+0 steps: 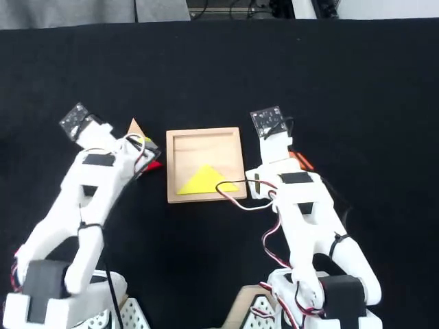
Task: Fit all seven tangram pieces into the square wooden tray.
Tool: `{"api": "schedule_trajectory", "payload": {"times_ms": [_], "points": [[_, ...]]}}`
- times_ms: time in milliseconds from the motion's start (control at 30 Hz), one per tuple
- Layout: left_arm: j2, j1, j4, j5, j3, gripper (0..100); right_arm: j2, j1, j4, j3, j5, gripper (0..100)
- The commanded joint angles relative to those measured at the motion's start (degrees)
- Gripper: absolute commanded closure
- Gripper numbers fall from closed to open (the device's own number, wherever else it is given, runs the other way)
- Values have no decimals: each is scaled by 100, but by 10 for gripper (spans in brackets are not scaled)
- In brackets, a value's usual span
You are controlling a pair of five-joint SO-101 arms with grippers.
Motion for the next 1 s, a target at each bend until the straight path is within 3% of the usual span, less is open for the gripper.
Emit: {"api": "schedule_trajectory", "payload": {"times_ms": [0, 67, 167, 433, 633, 967], "points": [[440, 286, 132, 18, -1103, 863, -207, 79, -97, -31, -35, 987], [703, 286, 290, -18, -1631, 980, -207, 79, -97, -31, -35, 987], [1213, 338, 281, 18, -2000, 927, -207, 79, -97, -31, -35, 987], [2954, 418, 9, 0, -2879, 972, -207, 79, -97, -31, -35, 987], [3095, 497, 985, -53, -3319, 971, -207, 79, -97, -31, -35, 987], [3095, 497, 2804, -2101, -3029, 971, -207, 79, -97, -31, -35, 987]]}}
